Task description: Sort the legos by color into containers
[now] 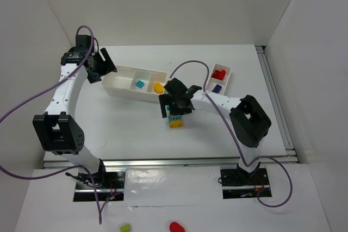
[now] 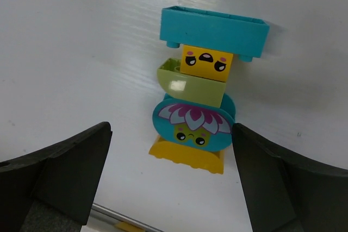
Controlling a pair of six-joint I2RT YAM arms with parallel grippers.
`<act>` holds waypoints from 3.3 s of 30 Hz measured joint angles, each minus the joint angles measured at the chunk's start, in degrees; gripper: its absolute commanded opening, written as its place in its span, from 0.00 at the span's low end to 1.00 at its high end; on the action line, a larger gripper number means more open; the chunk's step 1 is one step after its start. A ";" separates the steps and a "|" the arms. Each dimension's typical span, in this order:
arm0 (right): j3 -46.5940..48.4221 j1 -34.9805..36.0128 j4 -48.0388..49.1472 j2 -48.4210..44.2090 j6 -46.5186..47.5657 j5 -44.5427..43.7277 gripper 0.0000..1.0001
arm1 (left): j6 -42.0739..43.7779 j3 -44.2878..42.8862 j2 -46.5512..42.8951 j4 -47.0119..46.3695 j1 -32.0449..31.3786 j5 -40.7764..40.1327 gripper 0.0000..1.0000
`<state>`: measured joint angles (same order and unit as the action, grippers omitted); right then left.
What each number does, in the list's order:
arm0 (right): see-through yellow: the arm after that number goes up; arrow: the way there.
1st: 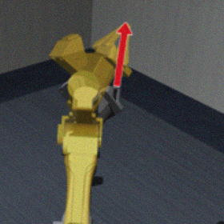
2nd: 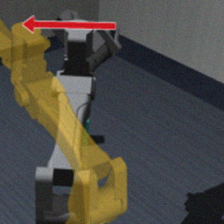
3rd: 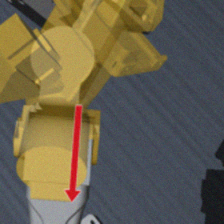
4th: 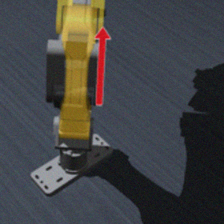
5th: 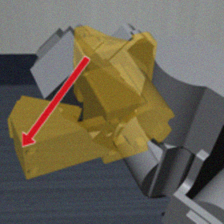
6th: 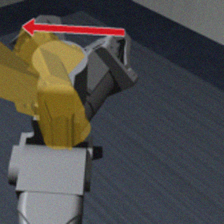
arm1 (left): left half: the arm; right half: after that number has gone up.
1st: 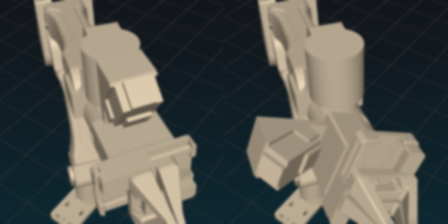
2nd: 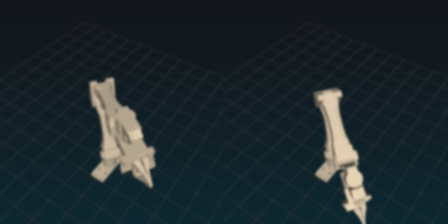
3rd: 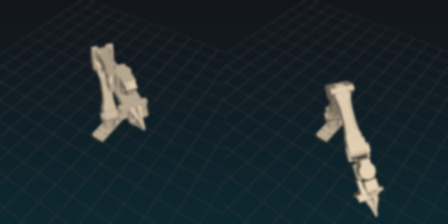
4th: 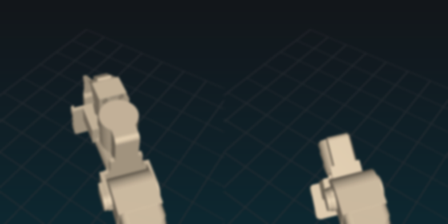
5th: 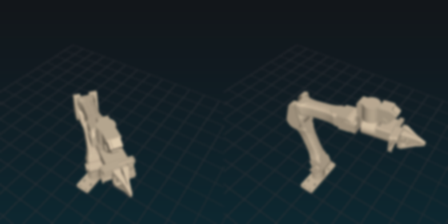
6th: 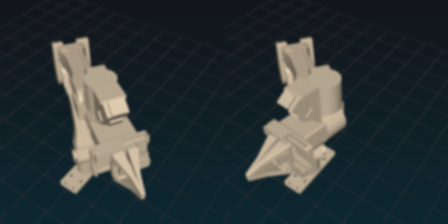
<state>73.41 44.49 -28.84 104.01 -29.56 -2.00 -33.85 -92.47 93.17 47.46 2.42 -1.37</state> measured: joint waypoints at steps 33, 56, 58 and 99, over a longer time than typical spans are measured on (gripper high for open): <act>-10.93 0.31 1.84 -10.43 4.02 -8.04 0.47 | 7.96 1.66 -0.55 -1.36 -5.44 27.04 0.86; -15.19 -1.95 3.48 -31.12 10.58 -0.57 0.47 | 10.32 -11.37 22.82 -3.26 -23.89 58.84 0.95; -15.08 -2.01 3.48 -31.10 10.56 -0.50 0.47 | 11.67 -12.24 23.54 -1.84 -24.57 58.99 0.91; -4.46 -13.27 10.82 -6.34 12.72 10.51 0.44 | 4.87 -23.91 31.54 -4.04 -11.08 48.81 0.00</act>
<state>68.95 31.22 -18.02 97.67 -16.84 8.51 -28.97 -116.38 124.70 43.42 -8.67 47.44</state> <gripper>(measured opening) 0.695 0.393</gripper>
